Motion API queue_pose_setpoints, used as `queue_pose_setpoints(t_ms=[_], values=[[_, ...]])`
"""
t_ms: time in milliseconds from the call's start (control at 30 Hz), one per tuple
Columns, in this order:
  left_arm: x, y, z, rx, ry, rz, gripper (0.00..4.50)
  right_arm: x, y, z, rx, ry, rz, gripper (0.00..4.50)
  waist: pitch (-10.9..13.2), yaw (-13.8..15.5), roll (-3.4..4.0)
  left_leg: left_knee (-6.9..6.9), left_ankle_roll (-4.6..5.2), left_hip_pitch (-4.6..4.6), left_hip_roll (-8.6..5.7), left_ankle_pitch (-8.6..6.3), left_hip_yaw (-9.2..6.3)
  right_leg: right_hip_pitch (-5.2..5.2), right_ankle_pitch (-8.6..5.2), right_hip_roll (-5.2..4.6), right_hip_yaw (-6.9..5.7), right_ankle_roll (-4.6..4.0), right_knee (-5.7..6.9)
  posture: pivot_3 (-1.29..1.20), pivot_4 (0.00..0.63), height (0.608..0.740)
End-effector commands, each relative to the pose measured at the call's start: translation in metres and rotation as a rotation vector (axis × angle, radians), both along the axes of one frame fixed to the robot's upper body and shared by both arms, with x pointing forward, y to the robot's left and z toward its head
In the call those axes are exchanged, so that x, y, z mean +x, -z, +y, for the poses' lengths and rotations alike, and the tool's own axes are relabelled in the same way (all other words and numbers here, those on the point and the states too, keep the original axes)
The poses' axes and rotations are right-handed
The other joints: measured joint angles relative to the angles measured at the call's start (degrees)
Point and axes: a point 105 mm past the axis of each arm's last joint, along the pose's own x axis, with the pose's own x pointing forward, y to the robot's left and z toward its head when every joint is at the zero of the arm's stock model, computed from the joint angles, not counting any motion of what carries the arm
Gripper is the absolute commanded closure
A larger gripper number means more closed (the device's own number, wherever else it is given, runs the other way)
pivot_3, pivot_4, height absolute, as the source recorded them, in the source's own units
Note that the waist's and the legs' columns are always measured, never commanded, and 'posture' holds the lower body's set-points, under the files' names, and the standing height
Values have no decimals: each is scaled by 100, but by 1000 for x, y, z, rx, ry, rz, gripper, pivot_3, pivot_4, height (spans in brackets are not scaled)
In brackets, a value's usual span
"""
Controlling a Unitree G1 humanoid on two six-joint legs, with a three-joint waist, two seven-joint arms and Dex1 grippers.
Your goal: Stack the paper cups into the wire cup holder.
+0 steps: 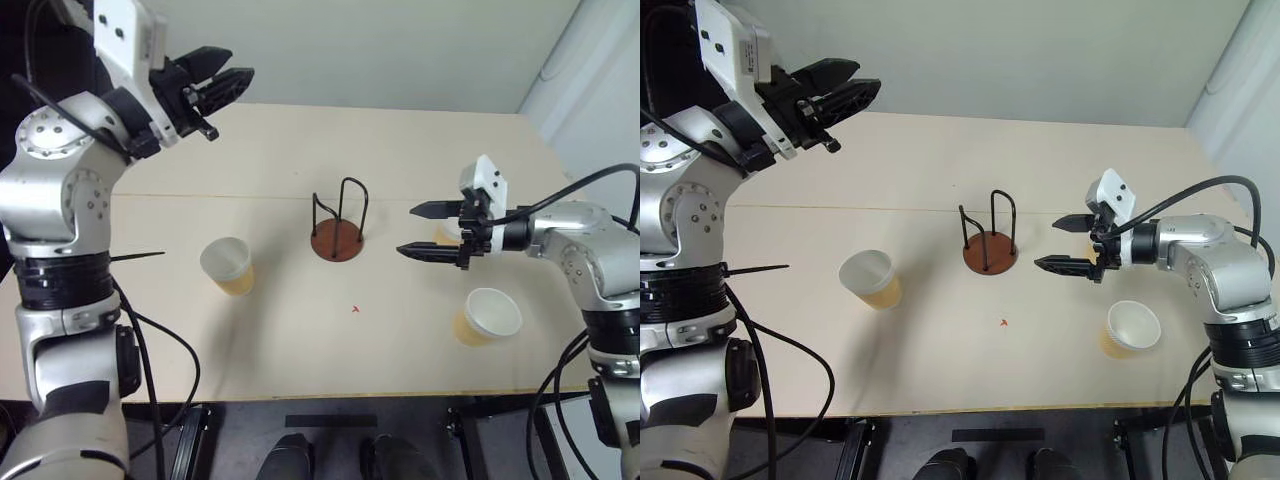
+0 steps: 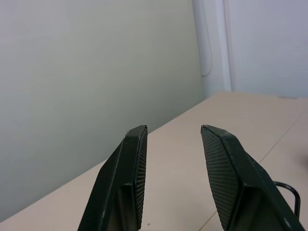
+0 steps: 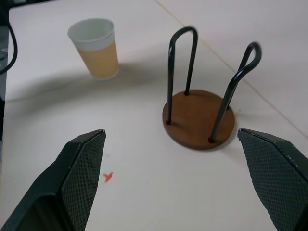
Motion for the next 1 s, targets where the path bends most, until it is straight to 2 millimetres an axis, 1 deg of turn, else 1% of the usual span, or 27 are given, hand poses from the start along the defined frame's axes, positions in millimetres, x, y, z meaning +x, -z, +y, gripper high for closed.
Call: queue_pose_setpoints(t_ms=[33,167,300,433,600,700,833,933,1000], values=[[-14,-17,8,-3,-25,-69,2630,1,-13,5,11,-29,-51,0,0,2,0,0,0,0,0,0,0,0,0,0,0,0,0,0,150,740],[-18,-18,11,-8,-34,-75,2630,0,-16,10,19,-52,-52,0,0,4,0,-1,0,0,0,0,0,-1,0,0,0,0,-1,0,150,740],[-20,-12,11,-13,-43,-61,2630,1,-11,10,5,-60,-35,0,0,8,0,1,0,0,-1,0,-1,2,0,0,0,0,-2,0,150,740],[-22,-11,6,-16,-35,-61,2630,3,-13,13,9,-70,-40,0,0,5,0,2,0,0,0,0,-1,1,0,0,-1,0,1,0,150,740],[-26,-14,2,-21,-23,-72,2630,5,-14,11,5,-69,-42,0,0,6,0,1,0,0,0,0,-1,1,0,0,-1,0,0,0,150,740],[-25,-13,-1,-31,-11,-69,2630,6,-15,10,0,-66,-43,0,0,6,0,1,0,0,0,0,-1,1,0,0,-1,0,0,0,150,740],[-21,-2,-3,-20,3,-32,2630,3,-13,8,-3,-59,-39,0,0,3,0,1,0,0,-1,0,-1,1,0,0,0,0,1,0,150,740],[-19,5,2,-2,4,-6,2630,1,-10,5,-13,-47,-33,0,0,5,0,0,0,1,0,0,0,1,0,0,-1,0,0,0,150,740],[-17,13,6,25,2,22,2630,1,-12,3,-17,-39,-38,0,0,3,0,0,0,1,0,0,-1,1,0,0,0,0,0,0,150,740]])
